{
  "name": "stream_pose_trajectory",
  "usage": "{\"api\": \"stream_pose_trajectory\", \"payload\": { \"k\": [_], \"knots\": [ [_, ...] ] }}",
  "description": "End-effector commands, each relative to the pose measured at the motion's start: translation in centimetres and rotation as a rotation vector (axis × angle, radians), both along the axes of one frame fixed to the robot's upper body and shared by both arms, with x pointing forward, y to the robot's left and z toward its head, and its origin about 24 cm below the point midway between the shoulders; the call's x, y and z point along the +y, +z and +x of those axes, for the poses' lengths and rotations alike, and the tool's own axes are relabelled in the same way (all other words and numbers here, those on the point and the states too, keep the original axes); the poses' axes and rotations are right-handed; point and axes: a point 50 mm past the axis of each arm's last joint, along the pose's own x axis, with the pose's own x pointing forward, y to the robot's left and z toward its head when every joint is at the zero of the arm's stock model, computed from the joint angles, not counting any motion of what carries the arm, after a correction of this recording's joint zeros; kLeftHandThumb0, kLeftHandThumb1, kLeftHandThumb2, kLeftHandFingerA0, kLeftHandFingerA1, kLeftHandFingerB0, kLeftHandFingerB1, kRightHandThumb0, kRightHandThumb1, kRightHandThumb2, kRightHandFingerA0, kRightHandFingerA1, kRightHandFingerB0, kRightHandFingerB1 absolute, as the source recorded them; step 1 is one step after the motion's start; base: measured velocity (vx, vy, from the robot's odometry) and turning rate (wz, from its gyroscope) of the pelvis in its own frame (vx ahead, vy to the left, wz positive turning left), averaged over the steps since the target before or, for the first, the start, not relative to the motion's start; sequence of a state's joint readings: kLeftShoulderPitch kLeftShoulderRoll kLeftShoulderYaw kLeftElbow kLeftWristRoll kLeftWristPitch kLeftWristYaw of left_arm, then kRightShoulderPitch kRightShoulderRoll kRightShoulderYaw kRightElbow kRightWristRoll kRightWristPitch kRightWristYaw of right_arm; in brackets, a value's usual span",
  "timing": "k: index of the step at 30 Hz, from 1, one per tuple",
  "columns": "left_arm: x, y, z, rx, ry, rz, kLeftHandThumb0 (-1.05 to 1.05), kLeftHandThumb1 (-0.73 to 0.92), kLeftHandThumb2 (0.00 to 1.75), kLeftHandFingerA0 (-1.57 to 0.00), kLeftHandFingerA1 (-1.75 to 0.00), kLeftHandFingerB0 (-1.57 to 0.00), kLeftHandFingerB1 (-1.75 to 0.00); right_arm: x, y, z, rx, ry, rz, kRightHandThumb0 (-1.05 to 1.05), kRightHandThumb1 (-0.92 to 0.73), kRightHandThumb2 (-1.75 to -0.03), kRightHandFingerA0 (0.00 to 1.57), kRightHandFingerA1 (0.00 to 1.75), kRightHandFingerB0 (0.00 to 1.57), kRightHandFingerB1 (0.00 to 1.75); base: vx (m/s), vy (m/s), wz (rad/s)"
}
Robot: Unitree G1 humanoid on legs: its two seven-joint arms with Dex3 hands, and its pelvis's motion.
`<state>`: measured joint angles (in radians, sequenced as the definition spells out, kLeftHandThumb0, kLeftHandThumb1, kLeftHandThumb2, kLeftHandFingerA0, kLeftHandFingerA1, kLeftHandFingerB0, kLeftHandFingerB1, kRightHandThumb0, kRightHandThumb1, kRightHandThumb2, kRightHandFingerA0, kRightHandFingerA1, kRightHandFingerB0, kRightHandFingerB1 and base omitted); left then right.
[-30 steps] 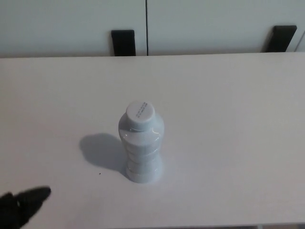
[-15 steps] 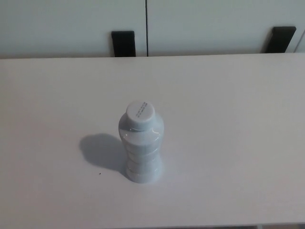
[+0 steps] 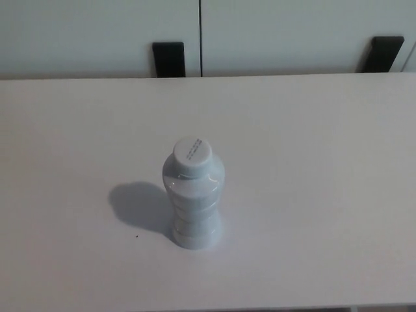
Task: The robot picks up a bottle from a person using its left hand and walk towards the table in frontand put the bottle on the table.
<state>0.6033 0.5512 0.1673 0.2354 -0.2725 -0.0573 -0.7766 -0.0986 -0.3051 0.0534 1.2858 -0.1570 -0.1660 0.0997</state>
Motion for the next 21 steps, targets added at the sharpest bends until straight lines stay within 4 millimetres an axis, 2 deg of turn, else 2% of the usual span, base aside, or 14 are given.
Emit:
{"api": "stream_pose_trajectory", "payload": {
  "k": [1, 4, 6, 8, 10, 11, 12, 14, 15, 16, 17, 18, 19, 21],
  "knots": [
    [4.4, -4.4, 1.7, 0.189, -0.186, 0.657, -0.34, 0.71, 0.61, -0.57, -0.46, -0.49, -0.41, 0.1, -0.4, -1.0, 0.064, 0.042, -0.029, -0.32, -0.67, -0.60, 0.66, 0.44, 0.49, 0.38, 0.00, 0.000, 0.00],
    [4.1, -5.3, 2.6, 0.211, -0.159, 0.702, -0.34, 0.72, 0.61, -0.62, -0.48, -0.54, -0.45, -0.1, -0.4, -1.0, 0.071, 0.034, -0.039, -0.34, -0.67, -0.60, 0.67, 0.44, 0.53, 0.38, 0.00, 0.000, 0.00],
    [4.0, -5.8, 3.2, 0.218, -0.155, 0.751, -0.35, 0.72, 0.61, -0.61, -0.46, -0.54, -0.44, -0.1, -0.4, -1.0, 0.072, 0.045, -0.047, -0.34, -0.68, -0.60, 0.67, 0.44, 0.52, 0.38, 0.00, 0.000, 0.00],
    [3.8, -7.0, 3.3, 0.209, -0.018, 0.843, -0.33, 0.66, 0.59, -0.59, -0.45, -0.57, -0.45, -0.4, -0.5, -2.1, 0.084, 0.033, -0.045, -0.34, -0.68, -0.60, 0.67, 0.44, 0.53, 0.39, 0.00, 0.000, 0.00],
    [3.9, -7.3, 3.3, 0.197, 0.095, 0.875, -0.37, 0.65, 0.59, -0.59, -0.44, -0.56, -0.43, -0.4, -0.6, -2.1, 0.087, 0.027, -0.041, -0.35, -0.66, -0.59, 0.69, 0.45, 0.54, 0.39, 0.00, 0.000, 0.00],
    [4.0, -7.3, 3.2, 0.189, 0.214, 0.863, -0.39, 0.62, 0.59, -0.63, -0.45, -0.57, -0.43, -0.2, -0.6, -2.2, 0.086, 0.029, -0.034, -0.35, -0.67, -0.59, 0.68, 0.45, 0.53, 0.38, 0.00, 0.000, 0.00],
    [4.0, -7.4, 3.1, 0.179, 0.261, 0.841, -0.39, 0.63, 0.59, -0.67, -0.49, -0.59, -0.45, -0.2, -0.6, -2.1, 0.084, 0.029, -0.035, -0.35, -0.66, -0.59, 0.68, 0.45, 0.53, 0.38, 0.00, 0.000, 0.00],
    [4.1, -7.4, 2.7, 0.155, 0.368, 0.771, -0.40, 0.63, 0.59, -0.65, -0.50, -0.57, -0.45, -0.2, -0.6, -2.1, 0.080, 0.027, -0.031, -0.34, -0.67, -0.59, 0.68, 0.45, 0.53, 0.39, 0.00, 0.000, 0.00],
    [4.1, -7.5, 2.6, 0.155, 0.403, 0.730, -0.48, 0.53, 0.82, -0.51, -0.54, -0.38, -0.49, -0.2, -0.6, -2.1, 0.077, 0.025, -0.030, -0.34, -0.67, -0.59, 0.68, 0.45, 0.52, 0.38, 0.00, 0.000, 0.00],
    [4.2, -7.5, 2.5, 0.160, 0.420, 0.693, -0.48, 0.53, 0.82, -0.51, -0.54, -0.38, -0.49, -0.3, -0.6, -2.0, 0.073, 0.023, -0.032, -0.34, -0.67, -0.59, 0.68, 0.45, 0.52, 0.38, 0.00, 0.000, 0.00],
    [4.0, -7.6, 2.4, 0.163, 0.412, 0.681, -0.42, 0.62, 0.59, -0.57, -0.41, -0.40, -0.36, -0.6, -0.5, -2.3, 0.076, 0.016, -0.034, -0.35, -0.67, -0.59, 0.68, 0.45, 0.52, 0.38, 0.00, 0.000, 0.00],
    [4.1, -7.4, 2.5, 0.140, 0.410, 0.669, -0.47, 0.50, 0.76, -0.49, -0.51, -0.35, -0.45, -0.6, -0.5, -2.2, 0.074, 0.019, -0.042, -0.34, -0.68, -0.60, 0.70, 0.45, 0.53, 0.38, 0.00, 0.000, 0.00],
    [4.1, -7.3, 2.9, 0.111, 0.425, 0.628, -0.36, 0.59, 0.57, -0.63, -0.52, -0.40, -0.35, -0.8, -0.3, -1.9, 0.068, 0.015, -0.051, -0.35, -0.68, -0.60, 0.69, 0.44, 0.53, 0.38, 0.00, 0.000, 0.00],
    [4.1, -7.1, 3.1, 0.084, 0.430, 0.596, -0.36, 0.58, 0.57, -0.63, -0.47, -0.40, -0.36, -1.0, -0.2, -1.8, 0.063, 0.016, -0.053, -0.34, -0.68, -0.60, 0.69, 0.45, 0.53, 0.38, 0.00, 0.000, 0.00]
  ]
}}
